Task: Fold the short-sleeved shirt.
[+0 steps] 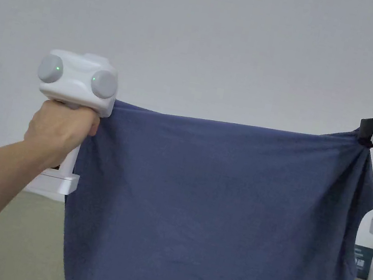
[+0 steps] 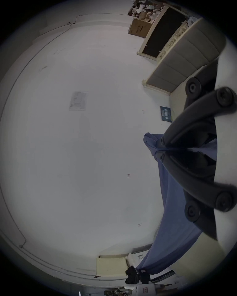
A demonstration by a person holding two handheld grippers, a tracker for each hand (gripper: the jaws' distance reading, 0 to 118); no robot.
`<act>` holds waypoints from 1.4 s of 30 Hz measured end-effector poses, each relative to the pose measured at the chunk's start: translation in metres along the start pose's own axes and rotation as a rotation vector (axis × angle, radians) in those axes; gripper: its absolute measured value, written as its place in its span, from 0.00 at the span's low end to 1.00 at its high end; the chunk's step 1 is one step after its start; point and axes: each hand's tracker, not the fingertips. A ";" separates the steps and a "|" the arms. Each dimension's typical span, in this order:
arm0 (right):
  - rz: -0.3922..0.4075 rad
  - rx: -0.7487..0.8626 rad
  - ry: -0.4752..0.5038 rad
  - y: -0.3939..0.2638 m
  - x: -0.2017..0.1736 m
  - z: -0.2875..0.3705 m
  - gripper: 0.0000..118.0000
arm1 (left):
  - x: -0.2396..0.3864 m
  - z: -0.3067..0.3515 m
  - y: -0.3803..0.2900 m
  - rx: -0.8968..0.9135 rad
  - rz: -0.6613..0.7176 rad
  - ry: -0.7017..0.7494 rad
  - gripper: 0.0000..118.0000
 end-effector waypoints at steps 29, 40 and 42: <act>-0.049 -0.571 0.169 -0.460 0.021 0.297 0.03 | -0.110 0.185 -0.450 -0.562 -0.137 -0.181 0.03; -0.103 -0.613 0.183 -0.485 0.037 0.381 0.03 | -0.148 0.271 -0.484 -0.601 -0.055 -0.220 0.03; -0.117 -0.624 0.185 -0.490 0.039 0.384 0.03 | -0.148 0.279 -0.490 -0.599 -0.062 -0.220 0.03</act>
